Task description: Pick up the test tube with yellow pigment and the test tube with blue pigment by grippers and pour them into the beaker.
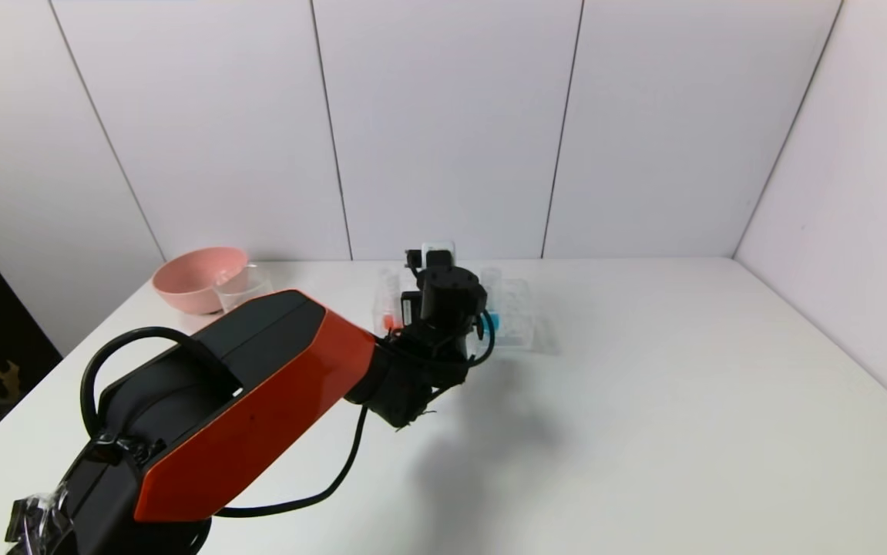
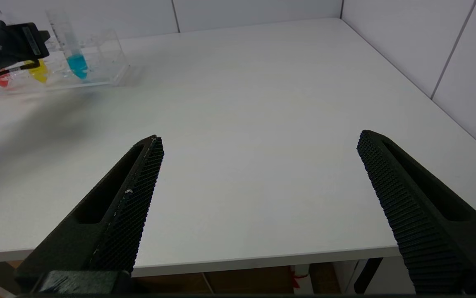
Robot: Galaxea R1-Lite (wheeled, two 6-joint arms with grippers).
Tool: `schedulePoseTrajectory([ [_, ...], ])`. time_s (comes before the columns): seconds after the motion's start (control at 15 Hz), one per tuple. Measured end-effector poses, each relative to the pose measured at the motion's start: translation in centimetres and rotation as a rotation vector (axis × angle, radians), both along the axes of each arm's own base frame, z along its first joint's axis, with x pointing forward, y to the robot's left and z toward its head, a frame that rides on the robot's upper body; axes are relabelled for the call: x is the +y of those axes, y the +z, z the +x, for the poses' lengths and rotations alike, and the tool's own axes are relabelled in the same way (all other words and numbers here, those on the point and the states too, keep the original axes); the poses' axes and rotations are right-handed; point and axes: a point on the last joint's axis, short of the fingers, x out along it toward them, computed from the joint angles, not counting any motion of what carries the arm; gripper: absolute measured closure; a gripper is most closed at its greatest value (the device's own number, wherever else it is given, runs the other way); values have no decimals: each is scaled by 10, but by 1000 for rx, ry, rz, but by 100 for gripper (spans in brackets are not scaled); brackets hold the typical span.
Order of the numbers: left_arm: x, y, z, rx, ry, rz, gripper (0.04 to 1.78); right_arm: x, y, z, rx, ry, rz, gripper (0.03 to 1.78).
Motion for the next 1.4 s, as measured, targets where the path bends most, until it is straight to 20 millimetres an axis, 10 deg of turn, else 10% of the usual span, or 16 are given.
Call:
schedulePoseTrajectory([
  [1.4,34,142,-45,-66,-3,-46,128,0,0,0,0,0,0,10],
])
